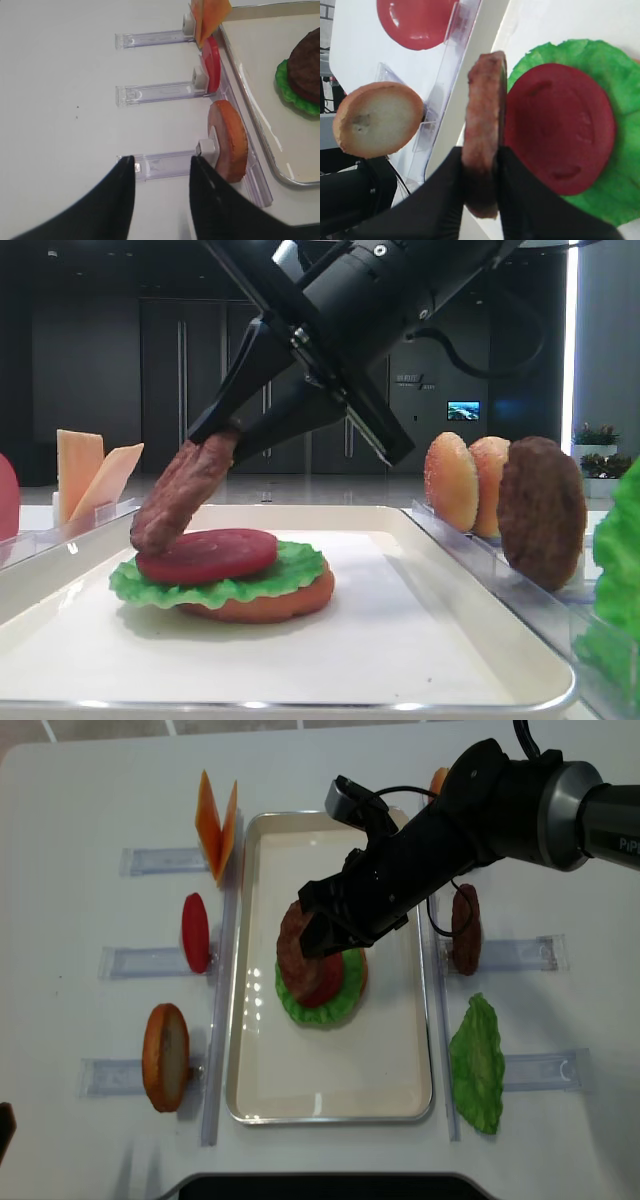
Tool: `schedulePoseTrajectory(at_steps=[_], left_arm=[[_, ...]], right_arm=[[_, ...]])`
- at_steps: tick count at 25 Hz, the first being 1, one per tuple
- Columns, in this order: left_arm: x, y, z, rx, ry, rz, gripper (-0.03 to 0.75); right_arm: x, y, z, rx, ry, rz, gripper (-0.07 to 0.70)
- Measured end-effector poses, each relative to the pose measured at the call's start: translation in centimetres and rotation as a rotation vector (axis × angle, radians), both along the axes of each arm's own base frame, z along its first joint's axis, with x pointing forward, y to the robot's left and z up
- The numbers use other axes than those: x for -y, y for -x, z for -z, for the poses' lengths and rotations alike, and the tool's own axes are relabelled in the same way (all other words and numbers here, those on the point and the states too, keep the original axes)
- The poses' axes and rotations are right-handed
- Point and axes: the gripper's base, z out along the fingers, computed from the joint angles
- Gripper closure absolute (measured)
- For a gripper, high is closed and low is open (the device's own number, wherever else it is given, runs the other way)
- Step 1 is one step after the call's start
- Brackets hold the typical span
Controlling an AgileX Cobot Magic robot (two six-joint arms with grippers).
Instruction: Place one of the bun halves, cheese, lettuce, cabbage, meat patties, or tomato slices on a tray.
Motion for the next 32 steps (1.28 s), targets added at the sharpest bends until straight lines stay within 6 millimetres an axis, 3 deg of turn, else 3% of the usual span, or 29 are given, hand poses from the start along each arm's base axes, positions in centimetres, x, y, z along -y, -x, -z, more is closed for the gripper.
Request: schedulePoseTrajectory(at_steps=[10,14,17,24,29,32], left_arm=[[0.0,0.0,0.0,0.000,-0.001,0.000,0.433],[0.0,0.0,0.0,0.000,-0.001,0.000,0.433],[0.0,0.0,0.0,0.000,-0.001,0.000,0.433],[0.0,0.0,0.0,0.000,-0.001,0.000,0.433],[0.0,0.0,0.0,0.000,-0.001,0.000,0.433],[0.0,0.0,0.0,0.000,-0.001,0.000,0.433]], right_arm=[[0.2,0.0,0.8,0.012,0.022,0.000,0.491],[0.8,-0.3,0.7,0.025,0.038,-0.001,0.348],[2.0,-0.8,-0.7,0.070,0.072,0.012,0.257],[3.5,-1.7,-6.7,0.156,0.374,0.069,0.235],[4.6,-1.6,-6.9,0.169,0.620,0.111,0.235],[7.8,-2.9,-6.7,0.132,0.715,0.157,0.234]])
